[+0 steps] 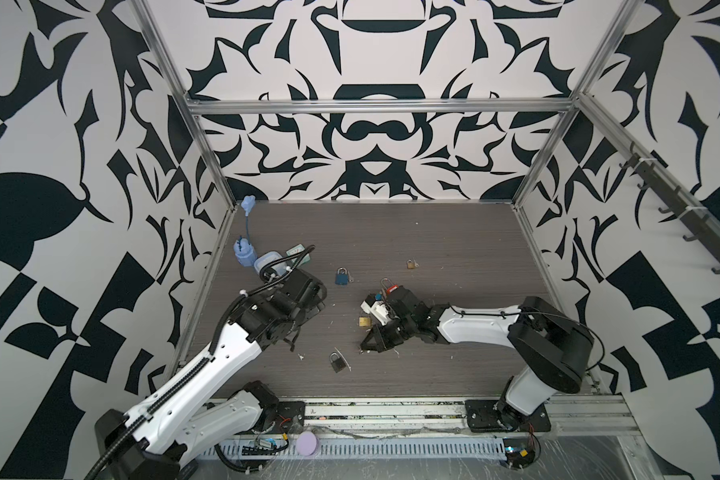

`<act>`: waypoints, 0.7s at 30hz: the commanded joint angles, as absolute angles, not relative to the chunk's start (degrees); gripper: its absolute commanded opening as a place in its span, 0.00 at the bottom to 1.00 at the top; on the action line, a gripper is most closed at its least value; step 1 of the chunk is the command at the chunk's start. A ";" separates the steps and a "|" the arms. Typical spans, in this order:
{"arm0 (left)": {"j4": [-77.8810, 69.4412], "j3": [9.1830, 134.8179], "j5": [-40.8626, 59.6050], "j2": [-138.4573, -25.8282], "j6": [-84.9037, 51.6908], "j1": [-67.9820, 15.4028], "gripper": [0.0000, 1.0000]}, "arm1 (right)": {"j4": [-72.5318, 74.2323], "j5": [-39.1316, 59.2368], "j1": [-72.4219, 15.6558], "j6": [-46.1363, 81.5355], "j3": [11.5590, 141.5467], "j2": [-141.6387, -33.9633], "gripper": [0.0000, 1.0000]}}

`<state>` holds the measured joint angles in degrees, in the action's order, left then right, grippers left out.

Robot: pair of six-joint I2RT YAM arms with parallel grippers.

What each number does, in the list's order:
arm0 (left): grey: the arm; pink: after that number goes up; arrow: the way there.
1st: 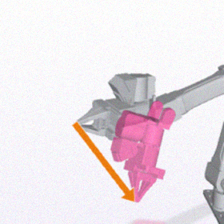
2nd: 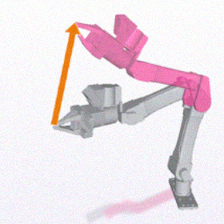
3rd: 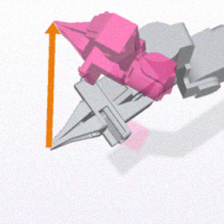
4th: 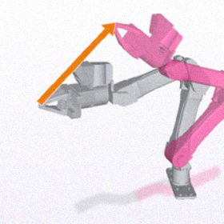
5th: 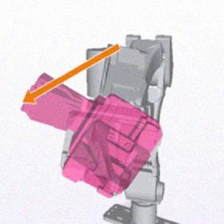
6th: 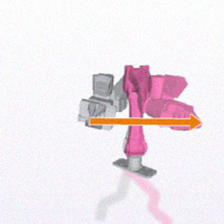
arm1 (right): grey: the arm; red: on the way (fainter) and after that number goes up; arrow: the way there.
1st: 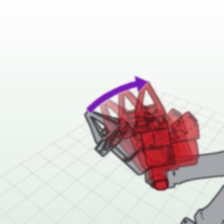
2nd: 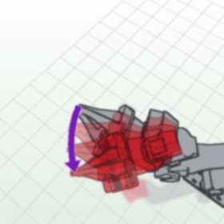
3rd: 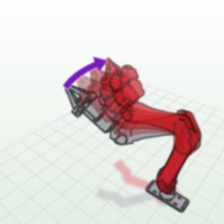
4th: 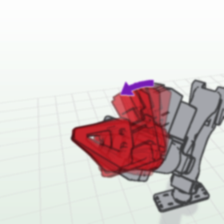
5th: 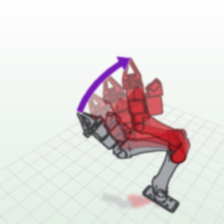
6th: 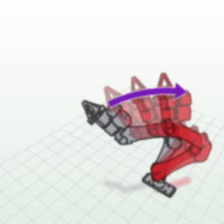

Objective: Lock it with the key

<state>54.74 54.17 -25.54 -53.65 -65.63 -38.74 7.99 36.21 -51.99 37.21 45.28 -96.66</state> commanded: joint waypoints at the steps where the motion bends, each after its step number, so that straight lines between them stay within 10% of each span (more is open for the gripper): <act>1: 55.58 52.55 -29.66 -50.12 -58.69 -36.72 0.84 | 5.39 39.31 -53.56 34.78 50.30 -100.33 0.00; 13: 55.88 51.50 -30.06 -49.55 -57.23 -35.73 0.84 | -3.65 38.13 -55.84 30.33 58.62 -107.84 0.00; 21: 54.66 51.68 -29.89 -50.16 -56.09 -35.42 0.84 | -4.97 35.35 -55.86 29.88 58.80 -106.18 0.28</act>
